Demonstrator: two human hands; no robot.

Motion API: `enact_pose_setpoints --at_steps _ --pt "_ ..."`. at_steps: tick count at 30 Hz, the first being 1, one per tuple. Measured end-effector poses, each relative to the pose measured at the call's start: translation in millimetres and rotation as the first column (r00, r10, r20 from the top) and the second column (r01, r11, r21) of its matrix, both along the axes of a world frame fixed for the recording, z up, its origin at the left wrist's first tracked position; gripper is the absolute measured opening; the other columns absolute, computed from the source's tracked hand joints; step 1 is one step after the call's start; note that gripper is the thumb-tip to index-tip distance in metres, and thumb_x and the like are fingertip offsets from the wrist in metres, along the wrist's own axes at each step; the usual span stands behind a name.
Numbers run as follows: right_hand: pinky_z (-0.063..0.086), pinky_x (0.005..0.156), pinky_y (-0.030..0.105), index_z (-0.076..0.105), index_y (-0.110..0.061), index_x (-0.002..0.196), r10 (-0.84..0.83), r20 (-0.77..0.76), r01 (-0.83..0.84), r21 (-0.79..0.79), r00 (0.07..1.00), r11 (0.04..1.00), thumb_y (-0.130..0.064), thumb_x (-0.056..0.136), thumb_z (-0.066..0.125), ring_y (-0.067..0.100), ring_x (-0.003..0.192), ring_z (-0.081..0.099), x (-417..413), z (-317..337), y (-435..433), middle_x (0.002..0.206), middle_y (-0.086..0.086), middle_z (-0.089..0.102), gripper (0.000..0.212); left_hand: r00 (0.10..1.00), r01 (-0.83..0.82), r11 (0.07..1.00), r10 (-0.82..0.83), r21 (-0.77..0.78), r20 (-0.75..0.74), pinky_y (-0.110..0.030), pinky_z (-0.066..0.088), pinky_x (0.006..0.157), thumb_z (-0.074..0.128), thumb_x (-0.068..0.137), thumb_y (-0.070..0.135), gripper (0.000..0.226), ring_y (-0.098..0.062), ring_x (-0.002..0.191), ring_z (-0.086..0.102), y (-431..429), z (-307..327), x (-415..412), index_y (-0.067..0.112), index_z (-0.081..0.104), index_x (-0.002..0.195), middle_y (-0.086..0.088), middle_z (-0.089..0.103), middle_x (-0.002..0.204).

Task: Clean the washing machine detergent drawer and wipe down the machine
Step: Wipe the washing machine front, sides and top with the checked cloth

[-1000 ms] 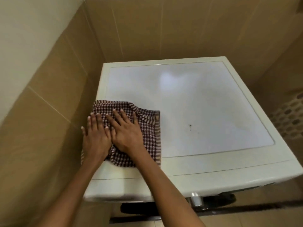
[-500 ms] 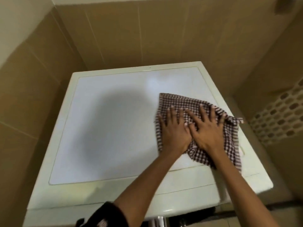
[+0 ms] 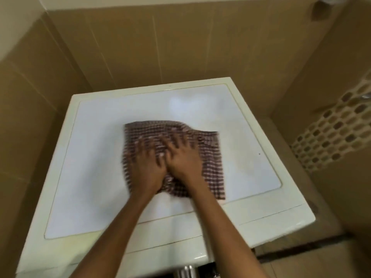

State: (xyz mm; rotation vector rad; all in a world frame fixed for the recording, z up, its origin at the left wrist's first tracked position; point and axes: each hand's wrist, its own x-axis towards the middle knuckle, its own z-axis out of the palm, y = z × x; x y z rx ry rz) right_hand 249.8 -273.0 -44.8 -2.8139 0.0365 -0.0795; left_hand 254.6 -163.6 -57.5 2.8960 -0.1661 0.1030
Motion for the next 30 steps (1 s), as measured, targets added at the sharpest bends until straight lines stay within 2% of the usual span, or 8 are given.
enact_pose_setpoints --at_steps 4,11,18,21,23,25,27,30 --pt "-0.004 0.116 0.045 0.027 -0.038 0.144 0.246 -0.009 -0.245 0.039 0.969 0.969 -0.039 0.096 0.032 0.024 0.146 0.006 18.9 1.5 54.8 0.157 -0.001 0.014 0.049 0.983 -0.183 0.981 0.184 0.057 -0.013 -0.059 0.023 0.107 0.014 0.084 0.043 0.076 -0.045 0.133 0.034 56.8 -0.8 -7.5 -0.003 0.037 0.139 -0.031 0.036 0.142" --pt "0.002 0.117 0.045 0.030 -0.035 0.144 0.325 0.006 -0.324 0.064 0.946 0.944 -0.038 0.099 0.032 0.020 0.145 0.010 34.7 -0.3 47.2 0.156 -0.005 0.020 0.045 0.961 -0.272 0.962 0.273 0.030 -0.043 -0.063 0.010 0.109 0.015 0.087 0.035 0.069 -0.045 0.138 0.021 42.4 -4.4 7.1 -0.005 0.027 0.142 -0.032 0.026 0.147" --pt "0.003 0.115 0.036 0.036 -0.031 0.142 0.281 0.057 -0.285 0.096 0.958 0.954 -0.035 0.099 0.035 0.013 0.144 0.015 33.5 0.8 -17.1 0.153 -0.009 0.028 0.044 0.996 -0.067 0.997 0.069 0.030 -0.050 -0.055 0.019 0.112 0.016 0.091 0.030 0.064 -0.044 0.135 0.029 -16.0 0.1 14.3 -0.008 0.031 0.139 -0.032 0.032 0.144" --pt "0.009 0.115 0.037 0.040 -0.027 0.140 0.157 0.102 -0.173 0.184 0.982 0.968 -0.054 0.092 0.027 0.015 0.142 0.023 33.4 1.4 -56.4 0.148 -0.005 0.038 0.057 0.989 0.111 0.946 -0.137 -0.305 -0.064 -0.034 0.015 0.117 0.038 0.095 0.010 0.050 -0.029 0.141 0.024 -47.4 10.8 27.1 0.000 0.028 0.143 -0.017 0.028 0.151" --pt "0.015 0.116 0.042 0.028 -0.026 0.146 0.036 0.136 -0.064 0.208 0.990 0.976 -0.063 0.085 0.019 0.016 0.140 0.028 32.5 -0.8 -81.0 0.149 -0.003 0.037 0.072 0.946 0.175 0.784 -0.302 -0.595 -0.120 -0.023 0.020 0.112 0.045 0.092 -0.001 0.052 -0.021 0.139 0.030 -64.1 24.4 40.9 0.008 0.035 0.142 -0.009 0.034 0.149" --pt "0.014 0.117 0.047 0.006 -0.028 0.150 0.003 0.124 -0.032 0.241 0.992 0.970 -0.066 0.084 0.021 0.018 0.141 0.027 30.5 -2.5 -92.2 0.153 -0.003 0.029 0.077 0.909 0.086 0.602 -0.374 -0.794 -0.185 -0.024 0.031 0.108 0.045 0.092 -0.004 0.049 -0.018 0.133 0.040 -69.3 38.6 52.6 0.014 0.044 0.137 -0.004 0.043 0.143" --pt "0.007 0.116 0.054 -0.007 -0.037 0.148 0.063 0.077 -0.073 0.131 0.995 0.989 -0.071 0.083 0.021 0.026 0.143 0.018 26.1 -3.2 -90.0 0.155 -0.001 0.022 0.078 0.956 0.002 0.522 -0.250 -0.853 -0.152 -0.026 0.042 0.101 0.044 0.092 -0.005 0.044 -0.015 0.124 0.050 -61.8 46.5 55.4 0.015 0.052 0.130 -0.004 0.054 0.134" --pt "-0.009 0.111 0.057 0.002 -0.049 0.145 0.143 -0.025 -0.144 -0.053 0.989 0.988 -0.071 0.085 0.021 0.035 0.144 0.001 20.1 -4.0 -75.4 0.157 0.007 0.012 0.067 0.997 -0.037 0.624 0.075 -0.781 0.012 -0.022 0.047 0.088 0.041 0.092 -0.006 0.038 -0.016 0.111 0.059 -32.6 46.8 36.0 0.012 0.058 0.120 -0.006 0.064 0.118"
